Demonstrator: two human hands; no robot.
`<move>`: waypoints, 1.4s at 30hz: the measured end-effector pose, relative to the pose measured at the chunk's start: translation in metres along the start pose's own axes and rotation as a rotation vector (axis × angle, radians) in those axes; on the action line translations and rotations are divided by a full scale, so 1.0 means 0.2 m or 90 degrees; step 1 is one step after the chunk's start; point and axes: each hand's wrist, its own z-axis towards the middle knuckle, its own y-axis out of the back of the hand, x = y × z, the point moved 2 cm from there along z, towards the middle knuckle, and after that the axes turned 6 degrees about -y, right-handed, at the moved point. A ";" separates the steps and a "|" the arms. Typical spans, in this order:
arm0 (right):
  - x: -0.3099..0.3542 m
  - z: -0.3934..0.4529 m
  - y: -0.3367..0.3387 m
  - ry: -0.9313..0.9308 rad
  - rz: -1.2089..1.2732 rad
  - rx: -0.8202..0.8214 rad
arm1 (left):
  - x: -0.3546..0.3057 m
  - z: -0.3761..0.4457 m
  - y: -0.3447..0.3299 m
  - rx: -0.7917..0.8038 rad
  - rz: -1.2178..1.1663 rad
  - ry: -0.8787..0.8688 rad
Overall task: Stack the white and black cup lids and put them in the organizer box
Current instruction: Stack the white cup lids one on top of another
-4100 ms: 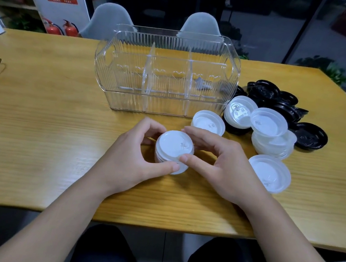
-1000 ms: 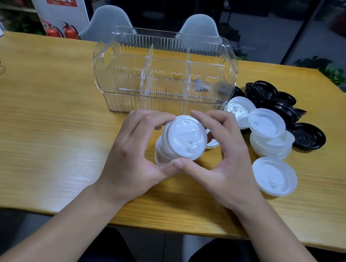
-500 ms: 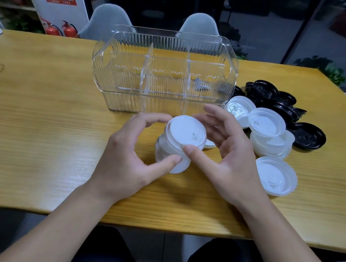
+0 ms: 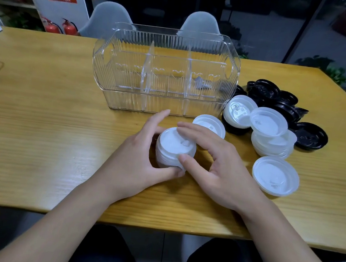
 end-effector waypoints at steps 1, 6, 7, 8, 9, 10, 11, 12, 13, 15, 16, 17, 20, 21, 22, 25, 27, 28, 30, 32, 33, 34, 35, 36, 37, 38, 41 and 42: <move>0.00 0.00 0.00 -0.004 0.005 0.003 | 0.00 0.00 0.00 0.006 -0.005 0.001; -0.01 0.01 0.00 -0.025 0.020 -0.024 | 0.00 0.00 0.00 0.022 -0.009 0.002; -0.01 0.01 0.00 -0.035 0.025 -0.022 | 0.00 0.00 0.00 0.024 -0.009 0.003; -0.01 0.01 0.00 -0.045 0.029 -0.016 | 0.00 0.00 0.00 0.026 -0.010 0.006; -0.01 0.01 0.00 -0.053 0.036 -0.006 | 0.00 0.00 0.00 0.030 -0.009 0.008; -0.01 0.01 0.01 -0.059 0.048 0.004 | 0.01 0.00 0.01 0.031 -0.008 0.010; -0.01 0.01 0.01 -0.062 0.058 0.013 | 0.01 0.00 0.01 0.031 -0.005 0.011; -0.01 0.01 0.01 -0.064 0.061 0.016 | 0.01 0.00 0.01 0.030 0.000 0.010; -0.01 0.01 0.01 -0.064 0.058 0.014 | 0.01 0.00 0.01 0.026 0.007 0.008; -0.01 0.01 0.00 -0.074 0.054 -0.004 | 0.02 0.00 0.00 0.018 0.025 0.009; -0.01 0.01 0.00 -0.083 0.059 -0.015 | 0.02 0.00 0.00 0.014 0.031 0.011; -0.01 0.01 0.00 -0.090 0.065 -0.024 | 0.02 0.00 0.00 0.011 0.034 0.013; -0.01 0.01 0.00 -0.102 0.056 -0.037 | 0.03 0.00 0.00 0.003 0.039 0.014; -0.01 0.01 0.00 -0.104 0.048 -0.041 | 0.02 0.00 -0.01 0.002 0.043 0.010; -0.01 0.01 -0.01 -0.104 0.043 -0.045 | 0.02 0.00 -0.01 0.002 0.047 0.005; -0.01 0.01 0.00 -0.106 0.033 -0.048 | 0.01 0.00 -0.01 0.005 0.054 -0.010; -0.01 0.00 0.00 -0.095 0.010 -0.063 | 0.01 0.00 -0.01 0.003 0.056 -0.013; -0.01 0.00 0.01 -0.083 0.000 -0.086 | 0.01 0.01 -0.01 -0.001 0.055 -0.013; -0.03 0.01 0.02 -0.052 -0.012 -0.165 | 0.02 0.01 -0.01 -0.007 0.054 -0.006; -0.08 0.02 0.03 -0.046 -0.046 -0.239 | 0.02 0.01 -0.01 -0.009 0.058 0.000; -0.11 0.03 0.03 -0.054 -0.076 -0.258 | 0.02 0.01 -0.01 -0.008 0.056 0.002; -0.12 0.03 0.02 -0.066 -0.111 -0.264 | 0.03 0.00 -0.01 -0.007 0.051 0.008; -0.14 0.03 0.02 -0.078 -0.146 -0.261 | 0.03 0.00 0.00 -0.006 0.045 0.014; -0.15 0.03 0.01 -0.091 -0.176 -0.254 | 0.02 0.00 0.00 -0.007 0.039 0.018; -0.16 0.03 0.00 -0.102 -0.201 -0.247 | 0.02 0.00 0.00 -0.009 0.034 0.021; -0.17 0.03 0.00 -0.109 -0.221 -0.242 | 0.02 0.00 0.00 -0.012 0.028 0.022; -0.18 0.04 0.01 -0.099 -0.265 -0.234 | 0.01 0.00 -0.01 -0.015 0.016 0.028; -0.18 0.04 0.01 -0.093 -0.279 -0.233 | 0.01 0.00 -0.01 -0.014 0.015 0.029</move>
